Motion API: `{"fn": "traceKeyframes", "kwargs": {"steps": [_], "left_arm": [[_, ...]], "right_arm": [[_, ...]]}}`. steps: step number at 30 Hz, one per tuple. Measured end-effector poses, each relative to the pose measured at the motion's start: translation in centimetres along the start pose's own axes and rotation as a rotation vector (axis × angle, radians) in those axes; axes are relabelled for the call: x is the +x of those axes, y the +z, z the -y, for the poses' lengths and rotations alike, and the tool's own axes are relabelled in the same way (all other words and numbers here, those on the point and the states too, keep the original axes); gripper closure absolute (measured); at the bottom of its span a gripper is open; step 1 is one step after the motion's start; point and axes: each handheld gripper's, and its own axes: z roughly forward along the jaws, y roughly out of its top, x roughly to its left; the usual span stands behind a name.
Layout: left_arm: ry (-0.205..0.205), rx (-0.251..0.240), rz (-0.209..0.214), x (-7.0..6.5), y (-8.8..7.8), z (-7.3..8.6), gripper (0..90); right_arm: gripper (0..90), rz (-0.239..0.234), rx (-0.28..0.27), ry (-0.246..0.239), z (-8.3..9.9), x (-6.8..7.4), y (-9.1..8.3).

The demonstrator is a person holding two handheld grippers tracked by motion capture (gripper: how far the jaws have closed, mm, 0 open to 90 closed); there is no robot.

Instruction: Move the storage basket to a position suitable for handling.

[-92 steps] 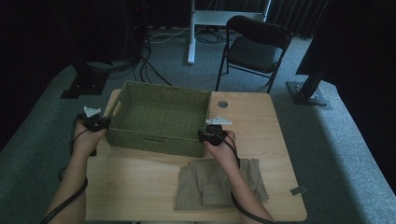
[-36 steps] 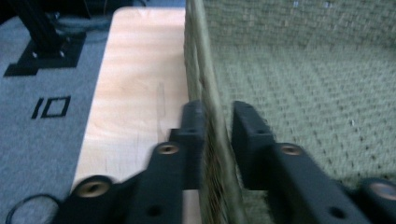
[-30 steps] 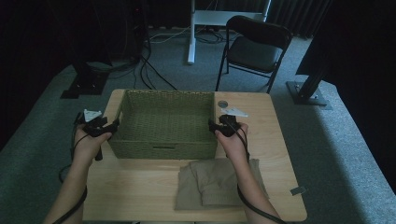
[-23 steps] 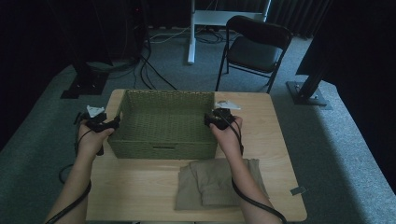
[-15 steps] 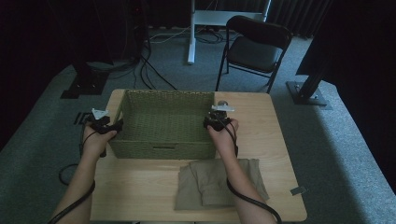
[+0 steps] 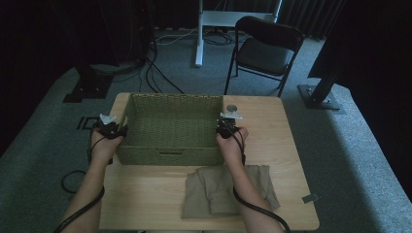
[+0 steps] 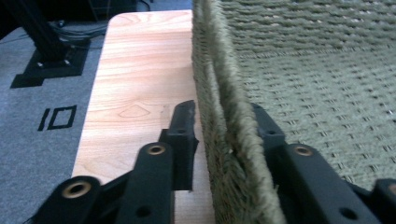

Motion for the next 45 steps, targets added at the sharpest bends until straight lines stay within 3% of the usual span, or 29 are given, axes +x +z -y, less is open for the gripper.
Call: {"fn": "traceKeyframes", "kwargs": {"steps": [3,5,22,45], "left_arm": [[0.032,0.011,0.022,-0.1,0.0,-0.1,76.4],[0.022,0.025,0.041,-0.3,0.0,-0.2,80.4],[0.010,0.030,0.047,-1.3,0.3,-0.5,80.7],[0.026,0.036,0.074,-6.0,1.9,-1.9,80.6]], "right_arm": [[79.5,0.019,0.013,-0.023,-0.1,0.2,0.0],[79.6,0.022,0.019,-0.028,-0.2,0.1,0.0],[79.7,0.015,0.018,-0.023,-0.2,-1.0,-0.1],[79.7,0.032,0.027,0.008,0.1,-6.3,-0.7]]}}
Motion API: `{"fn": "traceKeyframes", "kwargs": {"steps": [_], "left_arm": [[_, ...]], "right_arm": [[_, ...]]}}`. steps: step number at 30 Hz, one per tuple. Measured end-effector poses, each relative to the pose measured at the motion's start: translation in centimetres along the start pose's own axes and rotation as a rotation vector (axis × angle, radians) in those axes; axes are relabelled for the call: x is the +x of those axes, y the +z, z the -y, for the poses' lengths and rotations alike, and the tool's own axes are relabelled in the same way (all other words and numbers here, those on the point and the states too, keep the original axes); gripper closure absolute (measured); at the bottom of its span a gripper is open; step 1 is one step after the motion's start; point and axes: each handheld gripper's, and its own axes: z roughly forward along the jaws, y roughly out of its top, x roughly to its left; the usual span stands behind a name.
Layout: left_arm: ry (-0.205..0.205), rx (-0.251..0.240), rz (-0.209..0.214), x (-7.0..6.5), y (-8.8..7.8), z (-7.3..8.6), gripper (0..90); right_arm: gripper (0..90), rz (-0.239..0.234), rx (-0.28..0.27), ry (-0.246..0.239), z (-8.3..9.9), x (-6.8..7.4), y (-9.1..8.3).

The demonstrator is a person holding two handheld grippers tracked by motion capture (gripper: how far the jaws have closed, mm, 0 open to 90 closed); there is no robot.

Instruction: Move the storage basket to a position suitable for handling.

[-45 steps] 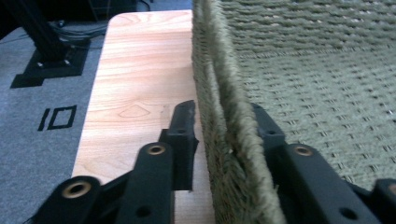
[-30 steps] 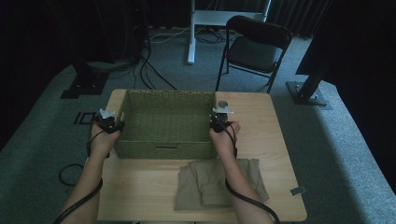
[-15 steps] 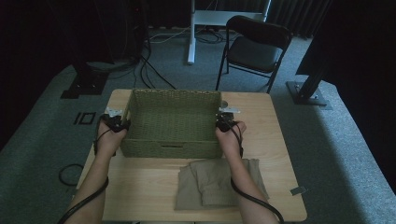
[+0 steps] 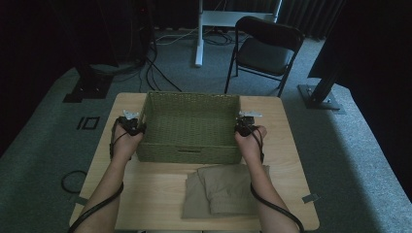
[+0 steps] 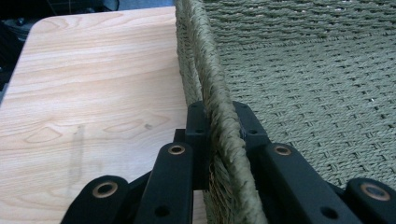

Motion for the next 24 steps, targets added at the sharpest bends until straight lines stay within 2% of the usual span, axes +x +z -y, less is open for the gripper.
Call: {"fn": "traceKeyframes", "kwargs": {"steps": [9,10,20,24], "left_arm": [[0.008,0.003,0.008,-2.2,0.6,-0.5,80.5],[0.011,0.003,0.010,-2.7,0.8,-0.6,80.5],[0.012,0.005,0.018,-4.3,1.3,-1.1,80.4],[0.014,0.007,0.024,-5.6,1.7,-1.4,80.3]], "right_arm": [[79.7,0.001,0.001,0.008,0.1,-2.1,-0.2],[79.7,0.001,0.002,0.011,0.2,-2.7,-0.2],[79.8,0.004,0.003,0.020,0.3,-4.7,-0.4],[79.8,0.006,0.006,0.020,0.3,-5.8,-0.4]]}}
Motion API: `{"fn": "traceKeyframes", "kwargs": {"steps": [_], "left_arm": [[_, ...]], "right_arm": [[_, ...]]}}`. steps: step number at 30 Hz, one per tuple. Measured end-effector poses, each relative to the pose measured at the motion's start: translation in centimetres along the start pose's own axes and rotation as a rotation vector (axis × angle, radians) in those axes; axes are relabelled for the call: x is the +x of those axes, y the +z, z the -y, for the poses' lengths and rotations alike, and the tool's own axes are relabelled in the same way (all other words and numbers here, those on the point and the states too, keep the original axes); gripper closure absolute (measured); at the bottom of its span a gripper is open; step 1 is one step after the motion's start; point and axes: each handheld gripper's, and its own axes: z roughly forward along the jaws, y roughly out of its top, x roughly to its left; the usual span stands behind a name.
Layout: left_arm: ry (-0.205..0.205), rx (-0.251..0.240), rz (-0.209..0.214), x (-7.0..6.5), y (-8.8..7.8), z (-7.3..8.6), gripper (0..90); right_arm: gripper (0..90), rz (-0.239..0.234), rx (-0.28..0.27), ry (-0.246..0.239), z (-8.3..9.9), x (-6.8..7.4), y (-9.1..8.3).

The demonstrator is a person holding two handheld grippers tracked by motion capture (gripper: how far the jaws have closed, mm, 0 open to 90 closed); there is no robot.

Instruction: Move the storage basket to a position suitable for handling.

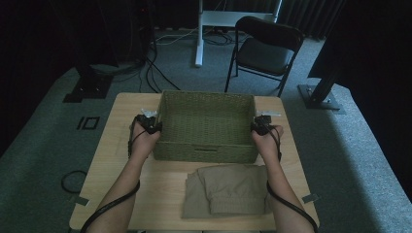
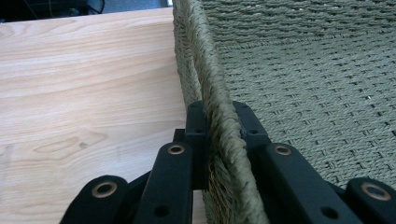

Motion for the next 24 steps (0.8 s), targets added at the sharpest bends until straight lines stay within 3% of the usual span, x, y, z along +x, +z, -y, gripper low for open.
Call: {"fn": "traceKeyframes", "kwargs": {"steps": [19,21,22,24], "left_arm": [[0.023,0.002,0.024,-4.4,1.6,-1.2,80.2],[0.023,0.002,0.024,-4.4,1.6,-1.2,80.2],[0.026,0.000,0.027,-5.3,1.9,-1.4,80.2],[0.027,0.003,0.030,-5.8,2.1,-1.6,80.1]], "right_arm": [[79.7,0.017,-0.006,0.018,0.5,-4.8,-0.6],[79.7,0.018,-0.006,0.017,0.5,-5.1,-0.6],[79.8,0.025,-0.001,0.012,0.5,-5.7,-0.7],[79.8,0.022,-0.001,0.020,0.5,-6.3,-0.7]]}}
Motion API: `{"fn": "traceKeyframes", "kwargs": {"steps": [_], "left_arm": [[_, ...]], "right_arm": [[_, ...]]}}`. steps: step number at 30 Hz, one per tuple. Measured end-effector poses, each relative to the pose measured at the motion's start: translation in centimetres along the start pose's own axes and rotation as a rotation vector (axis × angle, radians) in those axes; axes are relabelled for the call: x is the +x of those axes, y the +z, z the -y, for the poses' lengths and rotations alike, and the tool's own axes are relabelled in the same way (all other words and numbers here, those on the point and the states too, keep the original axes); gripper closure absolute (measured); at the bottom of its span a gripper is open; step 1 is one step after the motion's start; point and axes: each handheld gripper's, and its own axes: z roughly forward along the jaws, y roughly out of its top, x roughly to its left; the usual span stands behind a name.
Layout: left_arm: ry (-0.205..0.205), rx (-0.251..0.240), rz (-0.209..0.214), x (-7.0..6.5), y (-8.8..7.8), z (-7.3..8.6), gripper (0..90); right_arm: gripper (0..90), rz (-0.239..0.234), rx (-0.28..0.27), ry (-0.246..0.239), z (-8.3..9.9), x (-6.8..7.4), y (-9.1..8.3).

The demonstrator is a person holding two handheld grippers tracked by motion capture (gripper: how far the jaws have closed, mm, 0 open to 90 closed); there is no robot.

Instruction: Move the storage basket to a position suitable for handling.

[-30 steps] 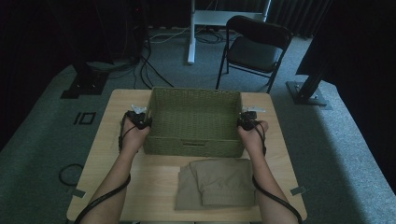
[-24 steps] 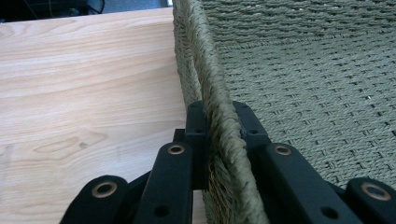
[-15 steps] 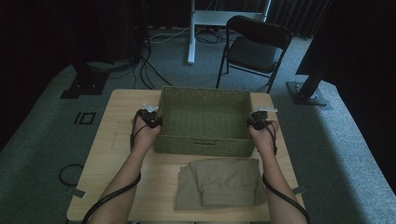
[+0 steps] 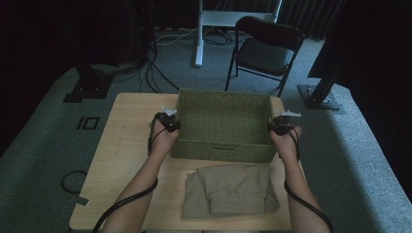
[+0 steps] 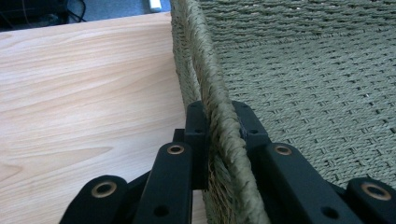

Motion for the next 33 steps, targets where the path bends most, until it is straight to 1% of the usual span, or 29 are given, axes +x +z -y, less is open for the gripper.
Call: {"fn": "traceKeyframes", "kwargs": {"steps": [1,2,4,6,7,8,10,11,13,16,21,22,23,25,27,33], "left_arm": [[0.000,0.000,0.000,0.0,0.0,0.0,80.1],[-0.001,0.001,-0.001,-0.5,0.2,-0.2,80.1],[0.001,-0.001,0.001,-1.0,0.4,-0.3,80.1],[0.001,0.003,0.001,-1.2,0.5,-0.4,80.1],[-0.002,0.003,0.002,-1.4,0.5,-0.4,80.1],[-0.009,0.002,0.003,-1.8,0.7,-0.5,79.8],[-0.010,0.001,0.002,-1.9,0.7,-0.5,79.9],[0.000,0.006,0.002,-2.2,0.8,-0.6,79.8],[0.006,0.009,0.002,-2.4,0.9,-0.8,79.8],[0.002,0.008,0.003,-2.6,1.0,-0.8,79.8],[0.004,0.016,-0.001,-2.9,1.1,-1.0,79.6],[0.002,0.018,0.000,-2.9,1.1,-1.0,79.5],[0.002,0.018,0.001,-2.9,1.1,-1.0,79.5],[0.002,0.019,0.000,-2.9,1.1,-1.0,79.4],[0.002,0.021,0.000,-2.9,1.1,-1.0,79.4],[0.000,0.022,0.001,-2.9,1.1,-1.1,79.0]], "right_arm": [[79.8,0.000,0.000,0.000,0.0,0.0,0.0],[79.9,0.002,0.001,0.004,0.0,-0.5,0.0],[79.9,0.001,-0.001,0.014,0.0,-1.1,0.0],[79.9,0.000,0.000,0.016,0.0,-1.6,-0.1],[79.9,0.000,0.000,0.016,0.0,-1.6,-0.1],[79.9,-0.006,-0.002,0.026,0.0,-2.1,0.0],[79.9,-0.010,-0.005,0.029,0.0,-2.5,0.0],[79.9,-0.011,-0.005,0.027,0.0,-2.7,0.0],[79.9,-0.011,-0.003,0.025,-0.1,-2.9,0.0],[79.9,-0.008,-0.002,0.023,-0.1,-3.2,0.1],[79.8,0.002,0.002,-0.006,-0.3,-3.5,0.2],[79.7,0.010,0.004,-0.023,-0.3,-3.4,0.2],[79.7,0.012,0.007,-0.030,-0.4,-3.4,0.2],[79.7,0.010,0.006,-0.026,-0.4,-3.4,0.3],[79.9,0.008,-0.001,-0.010,-0.3,-3.4,0.3],[79.6,0.011,-0.007,-0.004,-0.2,-3.3,0.2]]}}
